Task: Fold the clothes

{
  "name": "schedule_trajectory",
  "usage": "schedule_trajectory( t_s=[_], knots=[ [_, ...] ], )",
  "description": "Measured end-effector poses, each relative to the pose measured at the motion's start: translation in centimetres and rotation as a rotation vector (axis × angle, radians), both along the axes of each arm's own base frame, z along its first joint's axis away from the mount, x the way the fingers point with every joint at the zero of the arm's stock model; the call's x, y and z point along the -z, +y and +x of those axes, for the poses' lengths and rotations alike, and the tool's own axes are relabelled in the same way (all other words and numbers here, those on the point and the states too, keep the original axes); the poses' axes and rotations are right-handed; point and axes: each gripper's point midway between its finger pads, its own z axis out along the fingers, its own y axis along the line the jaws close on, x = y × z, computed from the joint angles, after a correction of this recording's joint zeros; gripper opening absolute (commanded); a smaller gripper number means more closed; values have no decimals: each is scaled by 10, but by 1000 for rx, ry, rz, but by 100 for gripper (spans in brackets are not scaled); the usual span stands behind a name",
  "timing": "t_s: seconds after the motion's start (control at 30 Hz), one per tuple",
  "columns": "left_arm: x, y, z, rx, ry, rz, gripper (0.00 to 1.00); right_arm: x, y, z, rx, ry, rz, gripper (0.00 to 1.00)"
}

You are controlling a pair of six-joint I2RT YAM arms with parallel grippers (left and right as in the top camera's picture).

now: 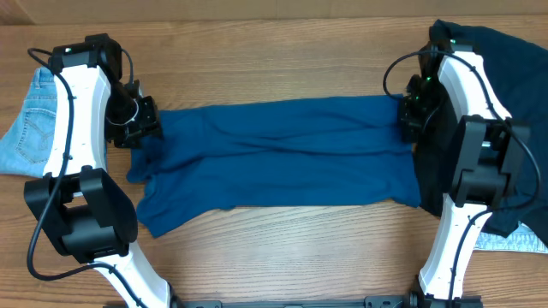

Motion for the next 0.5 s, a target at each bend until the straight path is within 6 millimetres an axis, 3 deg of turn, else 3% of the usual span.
schedule_trajectory(
  t_s=[0.07,0.17,0.27,0.37,0.5],
  knots=[
    [0,0,1,0,-3,1,52,-11,1,8,2,-50,5,25],
    [0,-1,4,4,-16,-7,46,-47,7,16,-2,-154,32,28],
    [-1,-13,14,40,-61,-49,41,-85,26,15,-43,-232,138,30],
    [-1,-34,26,107,-111,-72,40,-92,42,14,-98,-253,201,34],
    [-2,-73,36,214,-157,-79,37,-76,73,14,-186,-256,236,38]
  ],
)
